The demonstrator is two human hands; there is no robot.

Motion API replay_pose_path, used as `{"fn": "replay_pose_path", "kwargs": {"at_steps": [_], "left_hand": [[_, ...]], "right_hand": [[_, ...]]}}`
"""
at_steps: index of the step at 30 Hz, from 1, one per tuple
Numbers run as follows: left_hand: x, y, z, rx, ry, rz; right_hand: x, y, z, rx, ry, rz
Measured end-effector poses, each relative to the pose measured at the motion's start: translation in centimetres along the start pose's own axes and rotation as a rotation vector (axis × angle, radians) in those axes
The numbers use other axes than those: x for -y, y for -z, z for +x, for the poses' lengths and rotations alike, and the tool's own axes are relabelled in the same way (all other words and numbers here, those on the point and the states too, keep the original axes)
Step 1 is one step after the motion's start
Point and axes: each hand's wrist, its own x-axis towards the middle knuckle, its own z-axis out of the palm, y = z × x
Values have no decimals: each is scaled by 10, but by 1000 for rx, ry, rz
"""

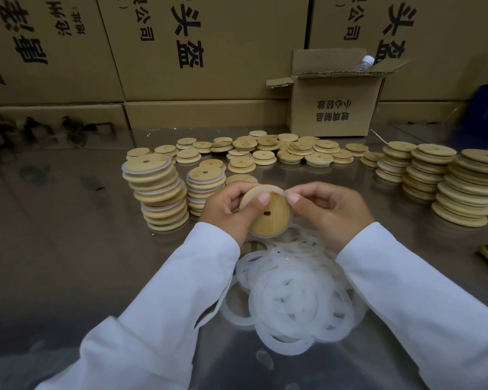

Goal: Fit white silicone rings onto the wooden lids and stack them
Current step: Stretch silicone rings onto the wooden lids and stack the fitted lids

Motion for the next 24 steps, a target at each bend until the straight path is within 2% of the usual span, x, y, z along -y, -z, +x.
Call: {"fn": "replay_pose_path", "kwargs": {"at_steps": [6, 10, 13, 18, 24], "left_hand": [[-4, -3, 3, -61, 183, -215], [-5, -5, 3, -88, 245, -289], [-3, -6, 3, -96, 260, -263], [-2, -8, 2, -74, 284, -267], [4, -5, 8, -218, 236, -67]], "right_hand": [[-3, -4, 0, -97, -101, 119], [-5, -4, 0, 38, -167, 53], [-8, -2, 1, 57, -192, -34], [-7, 4, 10, -14, -211, -82], [-10, 15, 46, -99, -325, -184]]}}
